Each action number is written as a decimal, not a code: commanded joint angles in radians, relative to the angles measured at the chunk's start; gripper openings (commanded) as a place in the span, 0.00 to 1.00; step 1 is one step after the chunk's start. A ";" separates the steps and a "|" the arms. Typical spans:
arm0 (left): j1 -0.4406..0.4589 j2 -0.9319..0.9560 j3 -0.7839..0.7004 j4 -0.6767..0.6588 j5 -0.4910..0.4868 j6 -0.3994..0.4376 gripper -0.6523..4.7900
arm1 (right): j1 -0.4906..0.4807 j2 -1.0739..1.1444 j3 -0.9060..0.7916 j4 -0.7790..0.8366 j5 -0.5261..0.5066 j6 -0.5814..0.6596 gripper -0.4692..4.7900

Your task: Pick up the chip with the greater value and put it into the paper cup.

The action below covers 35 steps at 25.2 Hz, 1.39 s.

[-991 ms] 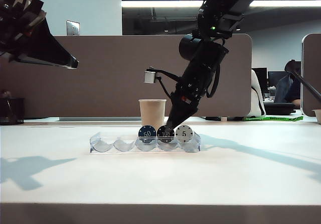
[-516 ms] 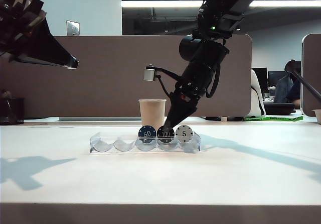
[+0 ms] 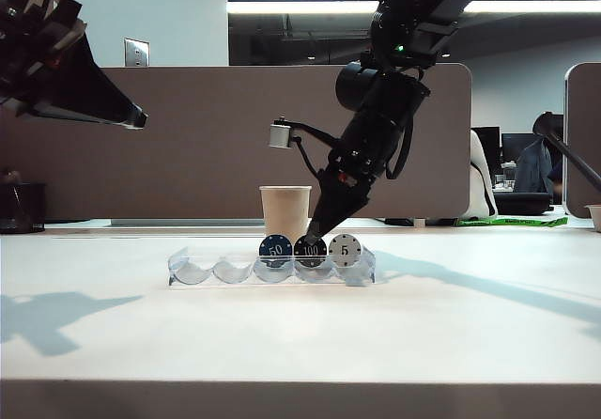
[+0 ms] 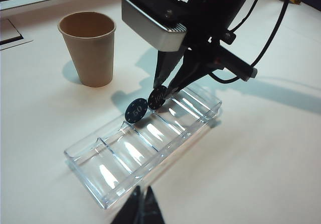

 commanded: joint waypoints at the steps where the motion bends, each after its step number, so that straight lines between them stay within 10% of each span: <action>1: 0.000 0.000 0.002 0.008 0.007 0.004 0.11 | 0.001 -0.010 0.003 -0.003 -0.008 0.002 0.31; 35: 0.000 -0.001 0.002 -0.029 0.032 0.000 0.11 | 0.002 -0.019 0.003 -0.029 -0.008 0.002 0.09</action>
